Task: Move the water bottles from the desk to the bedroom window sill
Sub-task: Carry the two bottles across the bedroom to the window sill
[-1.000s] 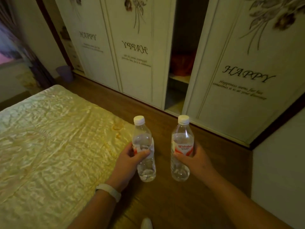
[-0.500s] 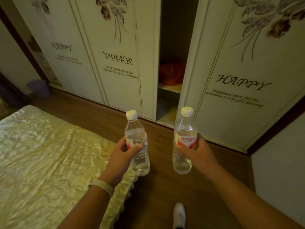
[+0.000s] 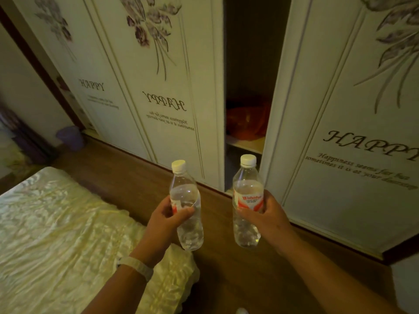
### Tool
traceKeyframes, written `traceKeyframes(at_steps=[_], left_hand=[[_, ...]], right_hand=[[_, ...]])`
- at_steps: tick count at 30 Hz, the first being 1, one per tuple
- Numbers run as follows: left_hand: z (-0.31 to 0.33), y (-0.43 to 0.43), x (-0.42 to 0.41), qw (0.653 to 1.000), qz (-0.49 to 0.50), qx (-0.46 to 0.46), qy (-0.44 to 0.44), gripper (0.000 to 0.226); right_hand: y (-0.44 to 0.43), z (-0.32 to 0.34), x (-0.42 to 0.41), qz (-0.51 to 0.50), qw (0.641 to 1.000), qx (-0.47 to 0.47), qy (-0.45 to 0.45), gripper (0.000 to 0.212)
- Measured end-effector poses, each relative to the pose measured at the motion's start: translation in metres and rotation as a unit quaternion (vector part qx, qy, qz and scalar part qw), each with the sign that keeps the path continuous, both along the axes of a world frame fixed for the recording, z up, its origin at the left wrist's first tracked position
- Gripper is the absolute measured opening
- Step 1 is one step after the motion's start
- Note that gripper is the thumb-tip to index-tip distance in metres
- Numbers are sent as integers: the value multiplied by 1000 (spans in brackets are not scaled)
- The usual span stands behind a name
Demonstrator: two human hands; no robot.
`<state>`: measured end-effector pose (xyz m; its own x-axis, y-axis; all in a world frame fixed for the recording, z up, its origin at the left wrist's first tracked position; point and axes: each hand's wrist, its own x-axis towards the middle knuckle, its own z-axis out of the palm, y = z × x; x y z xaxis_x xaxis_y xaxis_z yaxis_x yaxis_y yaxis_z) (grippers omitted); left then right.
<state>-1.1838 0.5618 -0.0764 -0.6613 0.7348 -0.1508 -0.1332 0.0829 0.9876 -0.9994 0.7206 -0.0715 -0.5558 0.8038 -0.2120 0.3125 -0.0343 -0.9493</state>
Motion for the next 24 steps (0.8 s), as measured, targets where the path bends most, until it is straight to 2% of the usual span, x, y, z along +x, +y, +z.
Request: traceKeyframes(at_steps=[6, 12, 16, 22, 24], left_hand=[[11, 65, -34, 1000, 5, 11, 7, 33], [6, 111, -88, 1000, 20, 1, -1, 32], [-10, 139, -139, 1000, 28, -7, -10, 35], [-34, 187, -240, 998, 42, 5, -41, 54], [-35, 200, -273, 997, 51, 14, -49, 48]], right_hand=[[71, 10, -45, 6, 1000, 4, 5, 64], [122, 3, -105, 39, 999, -8, 4, 55], [150, -11, -161, 62, 998, -19, -2, 52], [200, -27, -264, 87, 996, -14, -30, 51], [214, -27, -299, 106, 994, -15, -32, 48]])
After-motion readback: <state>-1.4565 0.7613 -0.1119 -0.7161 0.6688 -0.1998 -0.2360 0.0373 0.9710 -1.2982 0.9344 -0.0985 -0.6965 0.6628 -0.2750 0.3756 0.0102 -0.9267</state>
